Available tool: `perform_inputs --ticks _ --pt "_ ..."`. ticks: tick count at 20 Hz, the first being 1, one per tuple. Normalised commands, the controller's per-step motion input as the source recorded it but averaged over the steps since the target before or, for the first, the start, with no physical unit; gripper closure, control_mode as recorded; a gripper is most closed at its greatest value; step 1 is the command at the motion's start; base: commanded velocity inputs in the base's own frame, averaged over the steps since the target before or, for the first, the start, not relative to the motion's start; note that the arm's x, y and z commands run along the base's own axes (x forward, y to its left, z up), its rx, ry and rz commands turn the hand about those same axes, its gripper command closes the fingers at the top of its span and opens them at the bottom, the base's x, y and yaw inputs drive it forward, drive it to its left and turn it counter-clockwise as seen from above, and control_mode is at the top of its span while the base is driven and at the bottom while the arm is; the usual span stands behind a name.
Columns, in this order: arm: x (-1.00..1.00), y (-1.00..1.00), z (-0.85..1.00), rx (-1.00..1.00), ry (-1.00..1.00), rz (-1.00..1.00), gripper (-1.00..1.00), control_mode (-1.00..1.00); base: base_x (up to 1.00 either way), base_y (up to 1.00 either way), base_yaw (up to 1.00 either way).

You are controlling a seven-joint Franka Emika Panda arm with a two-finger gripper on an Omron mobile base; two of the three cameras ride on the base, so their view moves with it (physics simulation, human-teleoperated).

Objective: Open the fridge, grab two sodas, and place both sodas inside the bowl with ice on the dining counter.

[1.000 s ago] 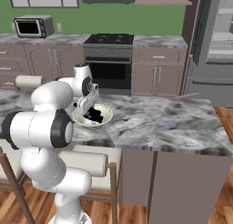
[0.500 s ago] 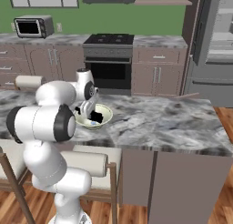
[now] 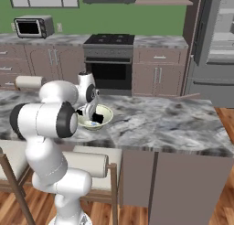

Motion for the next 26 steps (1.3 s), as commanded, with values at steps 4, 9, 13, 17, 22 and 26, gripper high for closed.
perform_inputs --ticks 4,9,13,17,22,26 --pt "0.16 0.01 -0.17 0.00 0.00 0.04 1.00 -1.00 0.00 0.00 0.00" --pt "0.19 0.05 -0.18 0.00 0.00 0.05 1.00 -1.00 0.00 0.00 0.00" --pt "0.25 0.08 -0.23 0.00 0.00 0.06 1.00 -1.00 0.00 0.00 0.00" --pt "0.24 0.14 -0.26 -0.01 0.00 0.06 1.00 -1.00 0.00 0.00 0.00" --pt "0.18 0.08 -0.22 -0.01 0.00 0.06 -1.00 -1.00 0.00 0.00 0.00" --pt "-0.18 0.00 -0.05 0.00 -0.02 0.07 -1.00 -1.00 0.00 0.00 0.00"
